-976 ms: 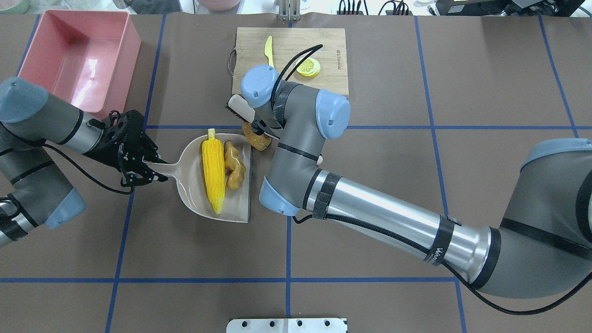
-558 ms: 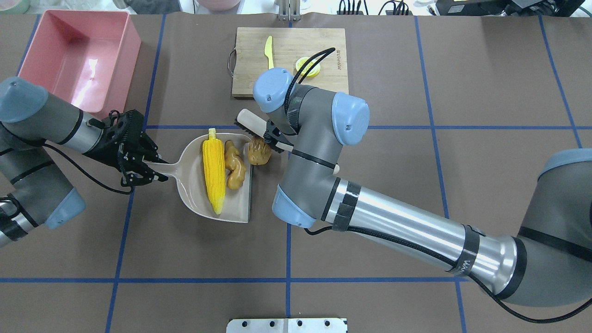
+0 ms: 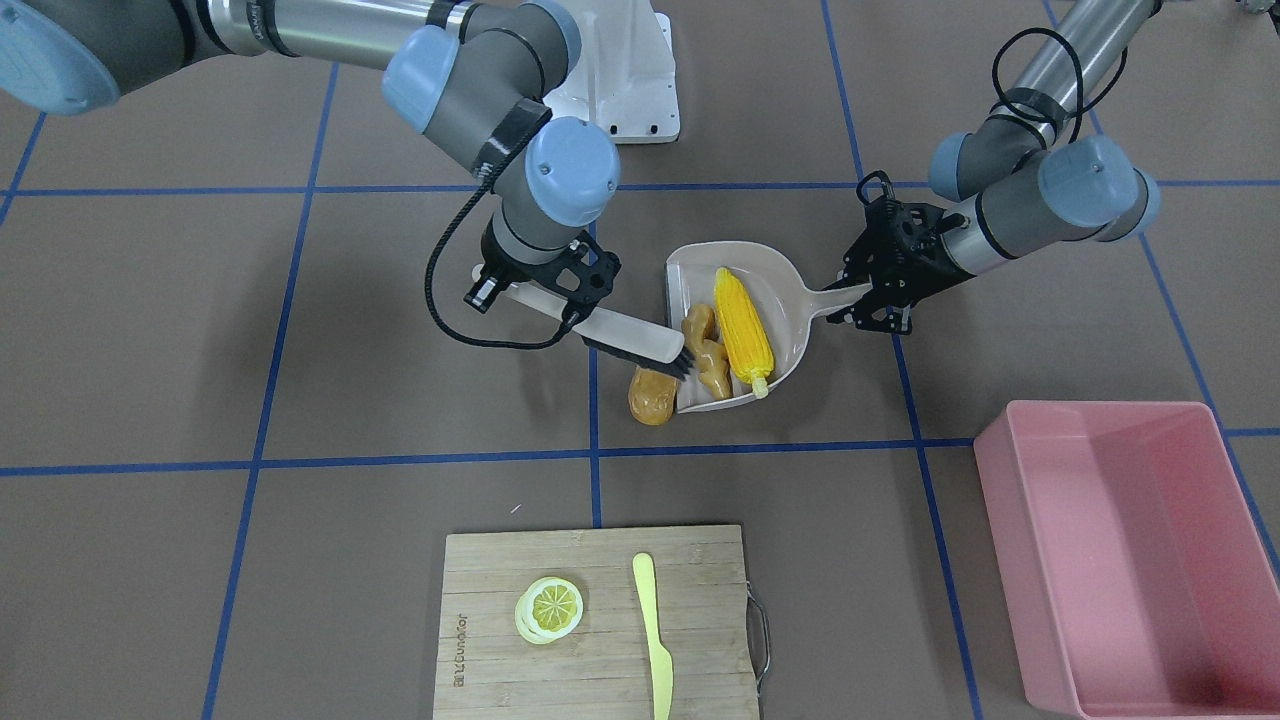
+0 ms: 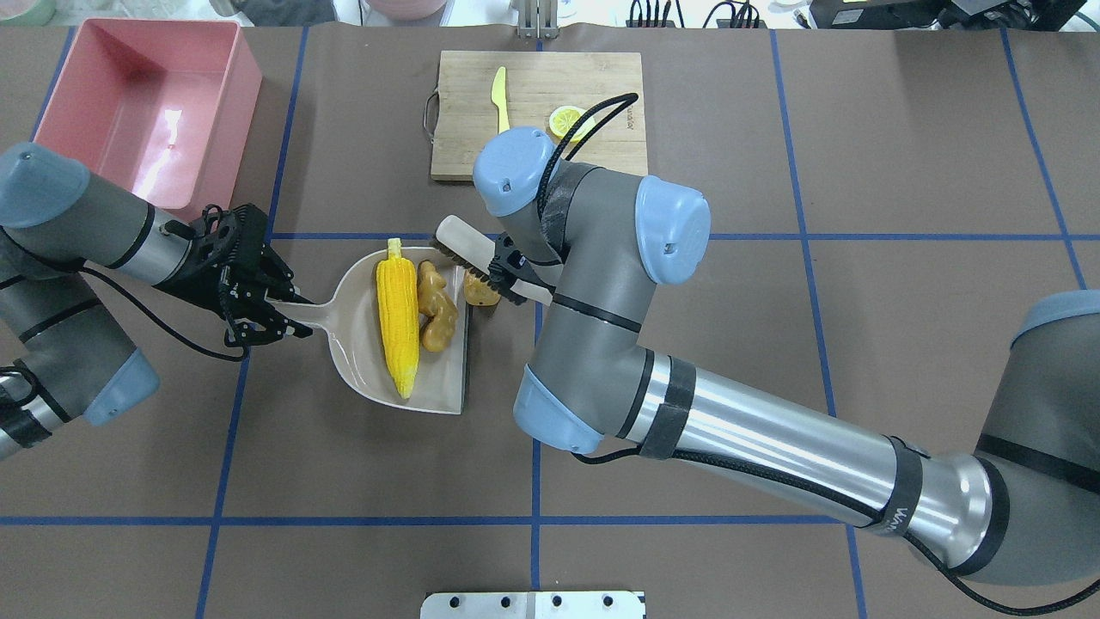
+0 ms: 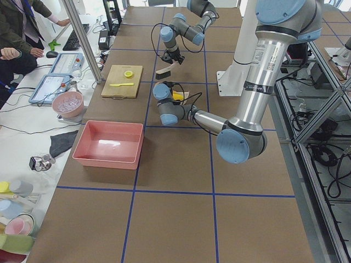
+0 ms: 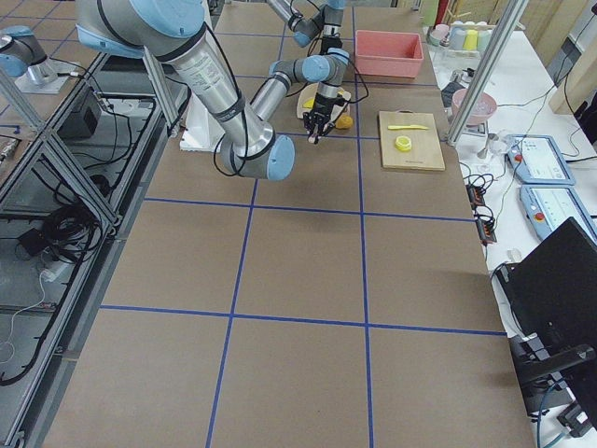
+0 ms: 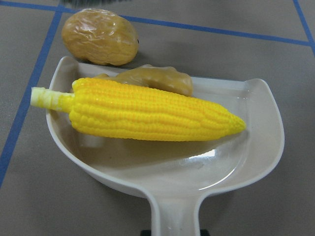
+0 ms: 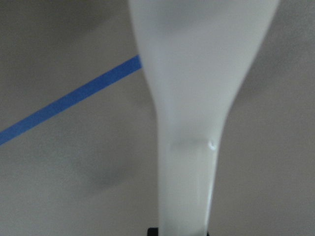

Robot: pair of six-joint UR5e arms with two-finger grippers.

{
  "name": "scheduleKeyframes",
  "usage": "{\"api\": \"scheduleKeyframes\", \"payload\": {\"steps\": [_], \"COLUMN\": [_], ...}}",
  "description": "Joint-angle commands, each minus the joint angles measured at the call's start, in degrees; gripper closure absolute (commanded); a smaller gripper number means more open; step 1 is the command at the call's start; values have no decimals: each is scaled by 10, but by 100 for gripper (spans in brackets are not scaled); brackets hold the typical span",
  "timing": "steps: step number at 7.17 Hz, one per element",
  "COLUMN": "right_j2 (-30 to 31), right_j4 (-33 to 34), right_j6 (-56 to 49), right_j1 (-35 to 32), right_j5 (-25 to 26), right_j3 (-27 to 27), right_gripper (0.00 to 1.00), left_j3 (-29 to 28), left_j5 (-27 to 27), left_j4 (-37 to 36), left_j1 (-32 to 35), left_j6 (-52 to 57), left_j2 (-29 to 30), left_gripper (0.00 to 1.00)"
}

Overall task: Sweep and dump trash into bin
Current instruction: 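Lift the brush back behind the potato with the right gripper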

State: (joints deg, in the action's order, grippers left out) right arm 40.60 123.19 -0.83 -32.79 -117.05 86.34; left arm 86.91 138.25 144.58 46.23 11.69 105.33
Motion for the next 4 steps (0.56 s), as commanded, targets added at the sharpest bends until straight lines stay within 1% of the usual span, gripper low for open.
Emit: {"api": "scheduleKeyframes", "payload": {"steps": [1, 2, 3, 4], "right_j2": [32, 30, 26, 26], "right_j4": [3, 2, 1, 3], "right_j6": [155, 239, 295, 330], "right_j1": [-31, -30, -26, -8], "right_j5": [-130, -175, -207, -225], "right_j3": [4, -12, -22, -25], "right_gripper": [100, 100, 100, 100], "left_j3": [-1, 0, 0, -1], "left_j5": [0, 0, 0, 0], "left_j4": [0, 0, 0, 0], "left_j1": [0, 0, 0, 0], "left_j6": [-1, -1, -1, -1], "left_j2": [0, 0, 0, 0], "left_gripper": [100, 100, 100, 100]}}
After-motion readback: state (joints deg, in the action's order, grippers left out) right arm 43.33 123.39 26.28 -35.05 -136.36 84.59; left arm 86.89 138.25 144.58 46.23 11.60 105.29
